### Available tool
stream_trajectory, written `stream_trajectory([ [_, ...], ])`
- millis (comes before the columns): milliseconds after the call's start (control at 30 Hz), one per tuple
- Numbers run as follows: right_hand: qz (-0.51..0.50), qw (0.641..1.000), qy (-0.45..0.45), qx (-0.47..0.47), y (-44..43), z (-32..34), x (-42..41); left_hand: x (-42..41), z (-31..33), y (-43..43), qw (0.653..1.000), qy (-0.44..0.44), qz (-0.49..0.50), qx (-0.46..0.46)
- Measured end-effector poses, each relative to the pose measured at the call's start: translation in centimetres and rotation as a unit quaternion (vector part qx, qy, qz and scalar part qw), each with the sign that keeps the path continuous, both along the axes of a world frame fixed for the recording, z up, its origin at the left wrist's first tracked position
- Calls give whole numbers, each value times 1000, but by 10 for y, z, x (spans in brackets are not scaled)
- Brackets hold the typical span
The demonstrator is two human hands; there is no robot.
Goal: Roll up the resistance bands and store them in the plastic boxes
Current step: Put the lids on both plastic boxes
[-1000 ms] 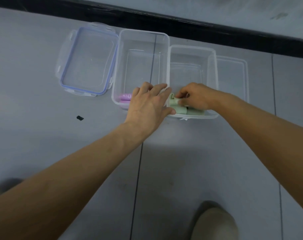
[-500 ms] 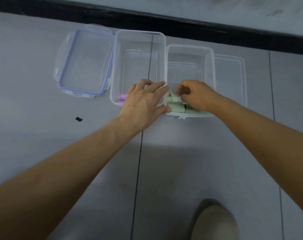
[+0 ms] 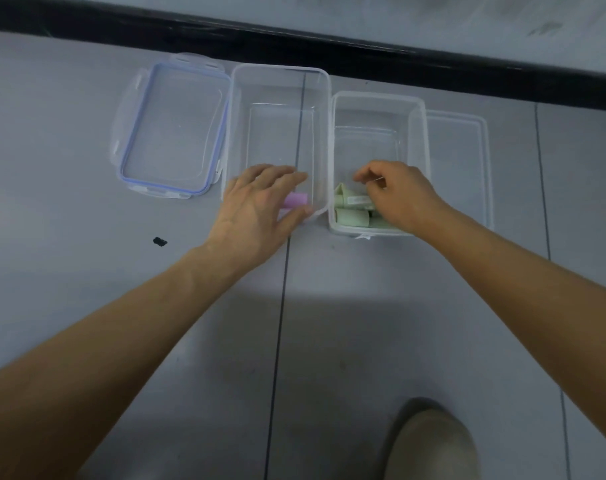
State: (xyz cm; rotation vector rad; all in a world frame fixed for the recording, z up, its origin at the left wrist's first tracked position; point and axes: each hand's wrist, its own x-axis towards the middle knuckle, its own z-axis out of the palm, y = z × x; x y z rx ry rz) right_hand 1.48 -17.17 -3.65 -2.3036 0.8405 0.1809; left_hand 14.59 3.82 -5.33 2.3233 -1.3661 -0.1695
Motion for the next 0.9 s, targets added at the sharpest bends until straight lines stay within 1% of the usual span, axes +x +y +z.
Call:
stream_trajectory([
  [67,0,1000,-24,-17,6,3,-2,11,-1,12,1000,-6,7,-11],
  [167,10,997,-44,-69,12,14,-2,22,3,27,1000,-13,3,-13],
  [333,-10,992,-70,-106,11,29,-13,26,9,38,998,-51,-30,8],
  [433,-27,988,-89,-121,9,38,-29,23,14,35,998,-58,-39,9],
  [700,-97,981,-116,-120,-10,41,-96,-33,38,-11,994,-47,-94,-8],
  [900,-246,958,-138,-50,-39,20,-138,-97,51,-65,991,-29,-132,-4],
])
